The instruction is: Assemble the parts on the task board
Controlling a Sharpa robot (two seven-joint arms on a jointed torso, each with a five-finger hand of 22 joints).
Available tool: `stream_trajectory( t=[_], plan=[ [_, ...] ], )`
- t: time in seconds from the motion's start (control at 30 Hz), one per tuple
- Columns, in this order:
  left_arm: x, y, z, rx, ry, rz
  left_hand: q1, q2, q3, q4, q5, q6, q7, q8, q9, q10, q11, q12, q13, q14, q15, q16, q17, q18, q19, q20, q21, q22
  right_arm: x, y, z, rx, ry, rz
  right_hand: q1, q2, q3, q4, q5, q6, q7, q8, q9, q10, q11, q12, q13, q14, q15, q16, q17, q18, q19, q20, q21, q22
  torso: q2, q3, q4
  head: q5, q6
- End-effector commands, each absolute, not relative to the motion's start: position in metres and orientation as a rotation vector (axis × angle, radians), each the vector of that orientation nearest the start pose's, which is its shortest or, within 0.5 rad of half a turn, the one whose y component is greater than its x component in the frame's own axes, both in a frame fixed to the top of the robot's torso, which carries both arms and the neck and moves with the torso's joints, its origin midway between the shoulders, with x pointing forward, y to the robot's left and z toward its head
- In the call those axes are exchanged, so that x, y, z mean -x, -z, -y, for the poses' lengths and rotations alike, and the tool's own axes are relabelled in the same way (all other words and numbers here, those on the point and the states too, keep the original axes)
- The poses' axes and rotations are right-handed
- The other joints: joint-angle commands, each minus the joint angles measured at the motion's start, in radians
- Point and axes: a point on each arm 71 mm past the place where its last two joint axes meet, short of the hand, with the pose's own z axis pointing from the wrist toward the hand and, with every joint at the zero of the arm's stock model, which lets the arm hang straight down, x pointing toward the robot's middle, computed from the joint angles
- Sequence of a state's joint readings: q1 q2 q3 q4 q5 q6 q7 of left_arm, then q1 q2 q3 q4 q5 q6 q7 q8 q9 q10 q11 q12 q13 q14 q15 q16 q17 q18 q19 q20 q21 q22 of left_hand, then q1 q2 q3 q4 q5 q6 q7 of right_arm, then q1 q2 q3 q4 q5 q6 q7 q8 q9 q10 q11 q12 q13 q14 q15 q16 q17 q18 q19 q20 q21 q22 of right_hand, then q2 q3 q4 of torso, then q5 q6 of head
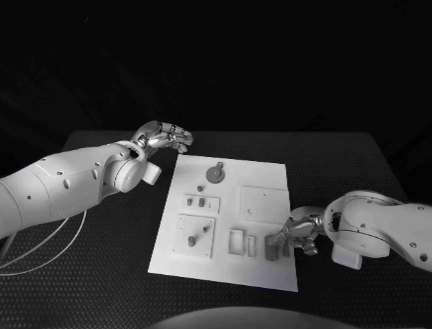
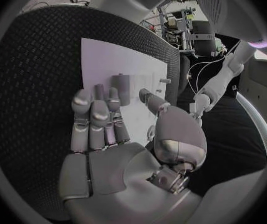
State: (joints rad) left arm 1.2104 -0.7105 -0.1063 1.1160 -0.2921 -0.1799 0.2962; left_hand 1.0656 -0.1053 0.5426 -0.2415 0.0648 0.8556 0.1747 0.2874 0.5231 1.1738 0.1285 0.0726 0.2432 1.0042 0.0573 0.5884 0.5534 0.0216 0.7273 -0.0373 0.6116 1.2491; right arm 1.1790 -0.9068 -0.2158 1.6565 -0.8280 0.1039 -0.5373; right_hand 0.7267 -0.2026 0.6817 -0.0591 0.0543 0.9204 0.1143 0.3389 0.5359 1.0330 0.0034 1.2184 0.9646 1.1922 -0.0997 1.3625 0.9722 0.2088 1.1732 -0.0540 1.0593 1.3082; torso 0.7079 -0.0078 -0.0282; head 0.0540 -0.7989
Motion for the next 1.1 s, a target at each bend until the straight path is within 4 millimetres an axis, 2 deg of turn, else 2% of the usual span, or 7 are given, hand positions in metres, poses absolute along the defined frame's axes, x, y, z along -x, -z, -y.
stream_trajectory(
  t=[0.03,0.17,0.37,0.57,0.83,1.1],
  plan=[
    [-0.545,0.22,-0.258,0.874,1.245,-1.605,-0.008,0.001,-0.007,0.0,-0.004,-0.009,0.0,0.002,-0.001,-0.005,-0.002,-0.002,-0.001,0.003,0.005,-0.006,0.001,0.017,0.003,0.0,-0.006,0.002,-0.399,0.293,0.212,-0.334,-0.496,-2.623,-0.001,-0.001,0.005,-0.008,-0.005,0.003,0.0,0.0,0.002,0.003,0.0,-0.007,0.003,0.006,-0.003,-0.005,0.002,0.053,-0.01,-0.001,0.005,0.017,0.001,-0.001,0.0006,0.001,-0.002],
    [-0.545,0.22,-0.258,0.874,1.246,-1.604,-0.009,0.002,-0.007,0.0,-0.004,-0.009,0.0,0.002,-0.001,-0.005,-0.002,-0.002,-0.001,0.003,0.005,-0.007,0.002,0.017,0.003,0.0,-0.006,0.002,-0.4,0.296,0.209,-0.331,-0.492,-2.616,0.0,-0.003,0.008,-0.017,-0.005,0.0,0.002,-0.003,0.002,0.003,0.001,-0.01,0.009,0.006,-0.002,-0.007,0.005,0.053,-0.011,0.0,0.006,0.017,0.001,-0.0001,-0.0028,0.004,-0.006],
    [-0.545,0.22,-0.257,0.873,1.25,-1.607,-0.009,0.002,-0.007,0.0,-0.004,-0.009,0.0,0.002,-0.001,-0.005,-0.002,-0.002,-0.001,0.003,0.005,-0.007,0.002,0.017,0.003,0.0,-0.006,0.002,-0.4,0.303,0.203,-0.325,-0.505,-2.605,0.001,-0.005,0.01,-0.023,-0.005,-0.001,0.002,-0.003,0.003,0.003,0.002,-0.012,0.013,0.006,-0.001,-0.008,0.007,0.053,-0.012,0.001,0.007,0.016,0.0,-0.0007,-0.002,0.006,-0.009],
    [-0.545,0.22,-0.259,0.874,1.249,-1.608,-0.011,0.002,-0.009,0.0,-0.005,-0.009,0.0,0.002,-0.002,-0.006,-0.002,-0.002,-0.001,0.003,0.005,-0.008,0.003,0.017,0.003,0.0,-0.007,0.003,-0.401,0.307,0.192,-0.319,-0.524,-2.575,0.001,-0.01,0.011,-0.028,-0.005,-0.001,0.003,-0.004,0.003,0.003,0.002,-0.014,0.017,0.006,-0.001,-0.01,0.009,0.053,-0.013,0.001,0.008,0.016,0.001,0.0006,-0.001,0.01,-0.012],
    [-0.545,0.22,-0.26,0.876,1.245,-1.608,-0.012,0.002,-0.01,-0.001,-0.005,-0.009,0.0,0.002,-0.002,-0.006,-0.002,-0.002,-0.002,0.003,0.005,-0.009,0.004,0.017,0.003,0.0,-0.007,0.003,-0.403,0.306,0.182,-0.31,-0.55,-2.547,-0.005,-0.02,0.009,-0.029,-0.005,-0.002,0.004,-0.006,0.004,0.004,0.003,-0.016,0.023,0.007,0.0,-0.012,0.012,0.053,-0.013,0.002,0.009,0.015,0.0,-0.0025,-0.0016,0.014,-0.016],
    [-0.545,0.22,-0.26,0.876,1.246,-1.61,-0.012,0.002,-0.01,-0.001,-0.005,-0.01,0.0,0.002,-0.002,-0.006,-0.002,-0.002,-0.002,0.004,0.005,-0.01,0.005,0.018,0.003,0.0,-0.008,0.004,-0.403,0.308,0.175,-0.298,-0.545,-2.558,-0.015,-0.016,-0.002,-0.034,-0.005,-0.003,0.004,-0.008,0.006,0.005,0.004,-0.019,0.03,0.008,0.001,-0.014,0.016,0.053,-0.013,0.003,0.01,0.014,0.0,-0.0023,-0.0014,0.017,-0.017]
  ],
)
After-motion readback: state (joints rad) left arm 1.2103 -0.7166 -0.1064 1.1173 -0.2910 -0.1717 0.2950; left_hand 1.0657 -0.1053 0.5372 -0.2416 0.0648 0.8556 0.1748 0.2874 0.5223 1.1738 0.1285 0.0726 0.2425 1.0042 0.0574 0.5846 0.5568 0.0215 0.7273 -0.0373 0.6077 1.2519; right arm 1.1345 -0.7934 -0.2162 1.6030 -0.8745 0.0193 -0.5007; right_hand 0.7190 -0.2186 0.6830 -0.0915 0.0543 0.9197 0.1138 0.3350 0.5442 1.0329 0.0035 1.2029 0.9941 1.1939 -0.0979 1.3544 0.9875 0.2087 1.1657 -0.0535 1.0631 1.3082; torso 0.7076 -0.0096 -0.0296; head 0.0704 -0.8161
